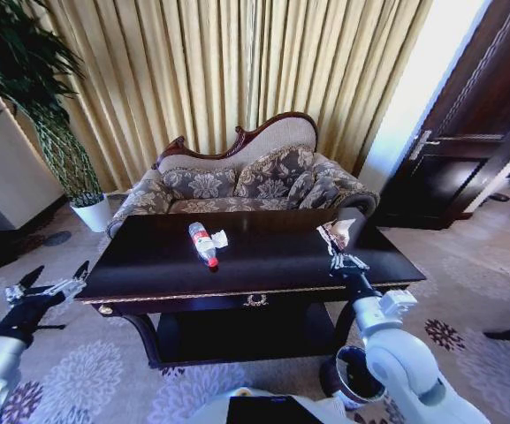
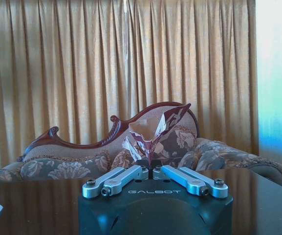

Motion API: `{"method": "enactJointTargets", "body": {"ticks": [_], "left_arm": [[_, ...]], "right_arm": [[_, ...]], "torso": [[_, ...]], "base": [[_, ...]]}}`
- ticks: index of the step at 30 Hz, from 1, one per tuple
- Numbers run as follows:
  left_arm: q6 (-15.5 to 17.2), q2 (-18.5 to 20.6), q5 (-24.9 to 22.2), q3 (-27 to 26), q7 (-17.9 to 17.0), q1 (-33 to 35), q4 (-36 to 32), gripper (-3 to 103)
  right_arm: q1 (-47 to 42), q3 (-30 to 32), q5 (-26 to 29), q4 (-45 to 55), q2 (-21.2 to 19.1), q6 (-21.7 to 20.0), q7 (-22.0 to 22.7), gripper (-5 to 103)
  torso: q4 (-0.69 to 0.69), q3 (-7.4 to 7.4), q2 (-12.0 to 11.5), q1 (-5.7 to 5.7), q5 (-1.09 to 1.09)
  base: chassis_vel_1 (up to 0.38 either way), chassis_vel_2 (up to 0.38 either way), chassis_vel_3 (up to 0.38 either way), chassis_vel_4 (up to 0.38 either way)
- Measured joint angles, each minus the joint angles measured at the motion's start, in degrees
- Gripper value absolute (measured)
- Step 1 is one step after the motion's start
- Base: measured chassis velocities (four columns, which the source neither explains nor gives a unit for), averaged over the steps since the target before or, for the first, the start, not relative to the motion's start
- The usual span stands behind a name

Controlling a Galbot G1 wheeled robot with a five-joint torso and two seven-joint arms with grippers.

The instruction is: Move to the front of the table and place the trash on the table into the trash bin.

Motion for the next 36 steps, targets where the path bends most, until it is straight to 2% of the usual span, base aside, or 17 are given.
{"method": "enactJointTargets", "body": {"ticks": [15,32,36], "left_arm": [[-1.06,0.63,0.25,-0.55,0.11,-0.25,-2.66,100],[-1.63,0.13,0.34,-0.64,0.98,0.11,-3.14,100],[-1.64,-0.1,0.42,-0.71,0.99,0.12,-3.28,100]], "right_arm": [[-1.4,-1.19,-0.68,0.63,0.3,0.08,0.04,0],[-1.0,-2.57,-1.63,-0.4,0.24,0.25,0.26,0],[-0.36,-2.73,-2.51,-3.17,0.39,0.89,0.53,0]], "torso": [[-0.01,0.01,-0.01,0.01,0.01],[-0.01,0.0,0.0,-0.01,0.01],[0.0,-0.01,0.0,-0.02,0.0]], "base": [[0.02,-0.019,-0.021,0.018],[0.133,-0.137,-0.129,0.131],[0.096,-0.113,-0.1,0.1]]}}
